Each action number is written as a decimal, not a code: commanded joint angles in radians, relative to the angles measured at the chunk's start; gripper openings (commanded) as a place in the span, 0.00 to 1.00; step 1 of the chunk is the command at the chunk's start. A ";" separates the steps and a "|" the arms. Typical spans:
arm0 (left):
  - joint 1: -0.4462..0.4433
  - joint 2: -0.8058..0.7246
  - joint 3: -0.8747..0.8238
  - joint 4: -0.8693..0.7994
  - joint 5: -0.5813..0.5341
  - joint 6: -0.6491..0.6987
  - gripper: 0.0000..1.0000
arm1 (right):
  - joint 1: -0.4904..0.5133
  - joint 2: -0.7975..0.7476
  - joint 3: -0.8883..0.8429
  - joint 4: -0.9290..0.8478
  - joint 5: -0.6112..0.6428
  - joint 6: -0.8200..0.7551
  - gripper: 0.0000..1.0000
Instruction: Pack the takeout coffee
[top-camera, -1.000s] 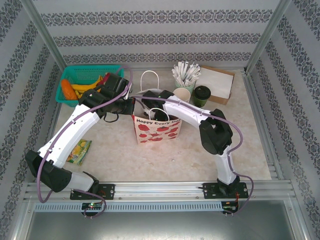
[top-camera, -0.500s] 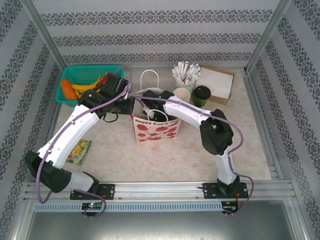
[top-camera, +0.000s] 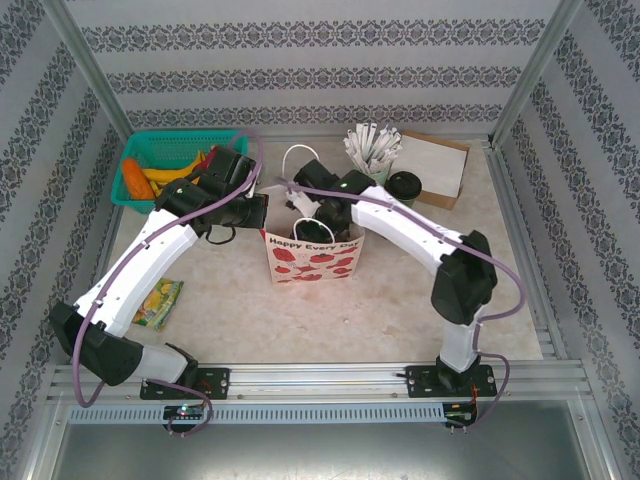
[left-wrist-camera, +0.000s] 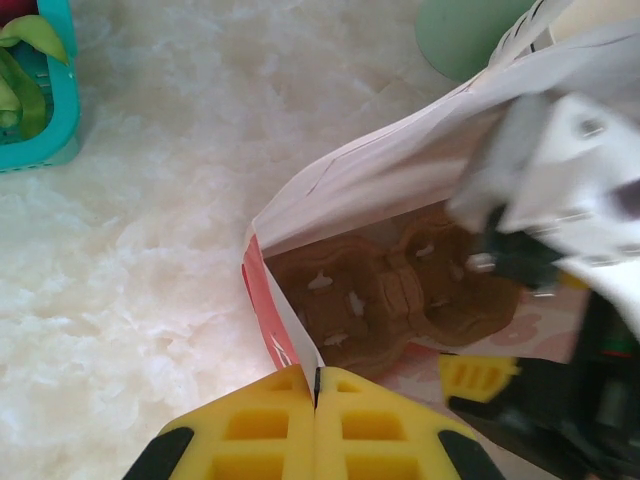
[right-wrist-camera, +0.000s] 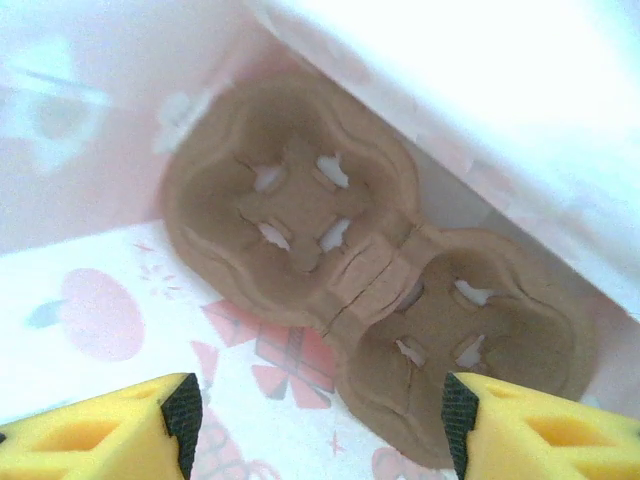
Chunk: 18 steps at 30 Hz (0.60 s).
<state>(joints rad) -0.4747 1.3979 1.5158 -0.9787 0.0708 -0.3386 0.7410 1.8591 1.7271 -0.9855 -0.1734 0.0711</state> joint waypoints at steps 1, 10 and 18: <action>0.019 -0.004 -0.011 0.024 -0.008 -0.009 0.00 | -0.015 -0.071 -0.034 0.055 -0.052 -0.023 0.69; 0.019 0.002 -0.008 0.017 -0.004 -0.016 0.00 | -0.058 -0.236 -0.077 0.147 -0.064 0.026 0.74; 0.020 0.014 0.004 0.013 0.011 -0.019 0.00 | -0.118 -0.382 -0.160 0.313 -0.160 0.094 0.80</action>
<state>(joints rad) -0.4686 1.4021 1.5158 -0.9760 0.0780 -0.3450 0.6277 1.5303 1.5929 -0.7616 -0.2722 0.1364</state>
